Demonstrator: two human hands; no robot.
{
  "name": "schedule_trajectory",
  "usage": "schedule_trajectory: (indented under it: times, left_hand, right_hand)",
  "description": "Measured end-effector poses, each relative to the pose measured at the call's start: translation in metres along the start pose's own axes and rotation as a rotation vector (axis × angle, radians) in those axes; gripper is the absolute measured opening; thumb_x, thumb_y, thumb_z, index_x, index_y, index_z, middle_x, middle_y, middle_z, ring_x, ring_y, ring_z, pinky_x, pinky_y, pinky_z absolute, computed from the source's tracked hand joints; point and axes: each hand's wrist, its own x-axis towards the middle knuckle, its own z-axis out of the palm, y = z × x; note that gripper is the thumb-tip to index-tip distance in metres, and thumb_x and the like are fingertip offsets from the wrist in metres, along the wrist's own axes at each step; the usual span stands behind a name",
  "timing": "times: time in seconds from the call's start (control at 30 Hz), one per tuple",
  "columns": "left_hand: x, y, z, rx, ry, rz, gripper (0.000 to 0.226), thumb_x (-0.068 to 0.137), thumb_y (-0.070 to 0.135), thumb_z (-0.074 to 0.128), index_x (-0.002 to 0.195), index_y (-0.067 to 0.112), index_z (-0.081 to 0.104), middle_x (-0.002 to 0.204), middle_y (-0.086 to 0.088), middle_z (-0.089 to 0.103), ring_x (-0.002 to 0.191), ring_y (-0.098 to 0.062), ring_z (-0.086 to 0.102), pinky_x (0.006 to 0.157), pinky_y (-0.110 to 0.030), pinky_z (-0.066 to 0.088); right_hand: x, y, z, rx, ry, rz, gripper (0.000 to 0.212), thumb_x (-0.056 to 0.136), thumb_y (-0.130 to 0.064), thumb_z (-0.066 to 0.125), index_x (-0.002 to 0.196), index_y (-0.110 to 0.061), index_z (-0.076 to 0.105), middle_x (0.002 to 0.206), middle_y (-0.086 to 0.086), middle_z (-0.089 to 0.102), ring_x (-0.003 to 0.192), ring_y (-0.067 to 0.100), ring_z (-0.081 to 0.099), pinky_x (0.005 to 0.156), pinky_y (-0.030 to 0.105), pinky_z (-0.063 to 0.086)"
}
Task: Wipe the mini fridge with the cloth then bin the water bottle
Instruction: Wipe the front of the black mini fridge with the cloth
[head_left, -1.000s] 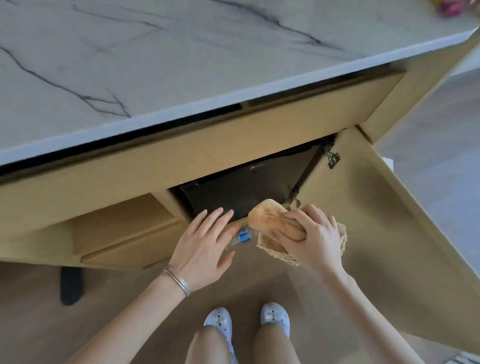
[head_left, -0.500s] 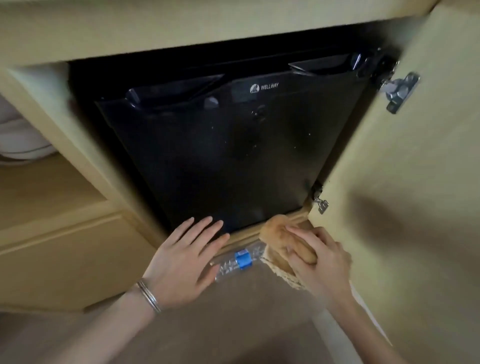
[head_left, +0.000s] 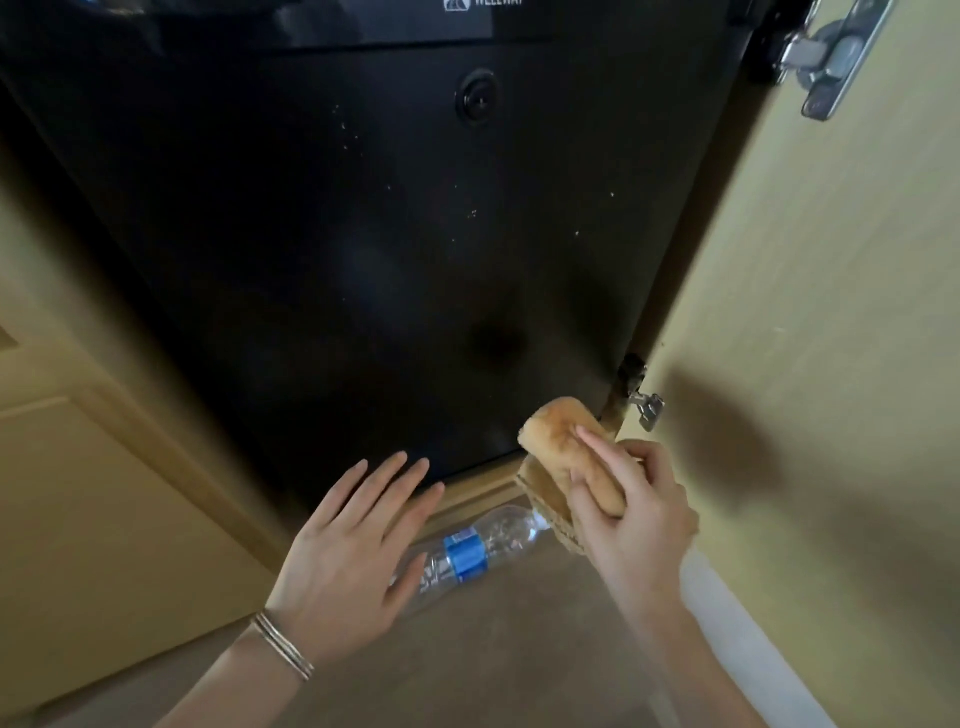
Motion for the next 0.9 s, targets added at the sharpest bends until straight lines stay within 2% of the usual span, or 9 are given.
schedule_trajectory:
  times: [0.13,0.3,0.47,0.6,0.67,0.73,0.9]
  left_hand:
    - [0.017,0.002,0.002,0.018,0.092,-0.003,0.055,0.087,0.040,0.040,0.133,0.014,0.056,0.142,-0.008,0.052,0.135,-0.026,0.040,0.107,-0.048,0.029]
    - [0.029,-0.011,0.003,0.058,0.115,-0.031,0.057,0.087,0.038,0.039,0.135,0.012,0.054,0.144,-0.010,0.048,0.139,-0.026,0.031,0.107,-0.050,0.027]
    - [0.039,-0.014,0.009,0.089,0.095,-0.041,0.057,0.087,0.036,0.038,0.136,0.011,0.053,0.146,-0.011,0.045,0.140,-0.027,0.029,0.109,-0.052,0.026]
    - [0.038,-0.016,0.015,0.115,0.065,-0.040,0.057,0.087,0.035,0.036,0.137,0.012,0.050,0.149,-0.011,0.042,0.142,-0.026,0.027,0.111,-0.052,0.024]
    - [0.038,-0.018,0.015,0.128,0.064,-0.044,0.057,0.088,0.034,0.036,0.138,0.011,0.049,0.150,-0.011,0.039,0.143,-0.024,0.025,0.113,-0.051,0.023]
    - [0.036,-0.019,0.016,0.120,0.079,-0.051,0.057,0.088,0.032,0.035,0.139,0.011,0.049,0.151,-0.010,0.038,0.143,-0.023,0.024,0.113,-0.051,0.023]
    - [0.029,-0.027,0.013,0.136,0.126,-0.083,0.057,0.087,0.029,0.034,0.139,0.009,0.048,0.151,-0.011,0.037,0.143,-0.024,0.026,0.113,-0.053,0.022]
  right_hand:
    - [0.042,-0.004,0.019,-0.054,0.154,-0.099,0.035,0.084,-0.038,0.055,0.117,-0.029,0.063,0.109,0.006,0.059,0.094,0.022,0.058,0.073,0.036,0.050]
    - [0.063,-0.015,0.066,-0.138,0.164,-0.119,0.040,0.083,-0.040,0.063,0.121,-0.028,0.060,0.122,0.012,0.055,0.101,0.026,0.053,0.075,0.034,0.049]
    - [0.056,-0.004,0.092,-0.111,0.251,-0.123,0.040,0.080,-0.036,0.064,0.120,-0.027,0.059,0.123,0.015,0.054,0.108,0.027,0.053,0.081,0.038,0.051]
    - [0.032,0.013,0.104,-0.128,0.111,-0.112,0.047,0.076,-0.035,0.069,0.121,-0.031,0.055,0.120,0.015,0.053,0.106,0.027,0.054,0.077,0.039,0.052]
    - [0.019,0.023,0.103,-0.120,-0.012,-0.084,0.047,0.076,-0.038,0.064,0.121,-0.034,0.052,0.116,0.014,0.056,0.098,0.026,0.057,0.072,0.041,0.053]
    - [0.012,0.029,0.095,-0.093,-0.063,-0.076,0.041,0.078,-0.040,0.057,0.119,-0.035,0.054,0.109,0.010,0.060,0.090,0.023,0.059,0.067,0.042,0.054]
    - [0.034,-0.008,0.074,0.017,0.160,-0.235,0.038,0.078,-0.027,0.070,0.116,-0.026,0.064,0.104,0.010,0.063,0.091,0.022,0.059,0.072,0.033,0.051]
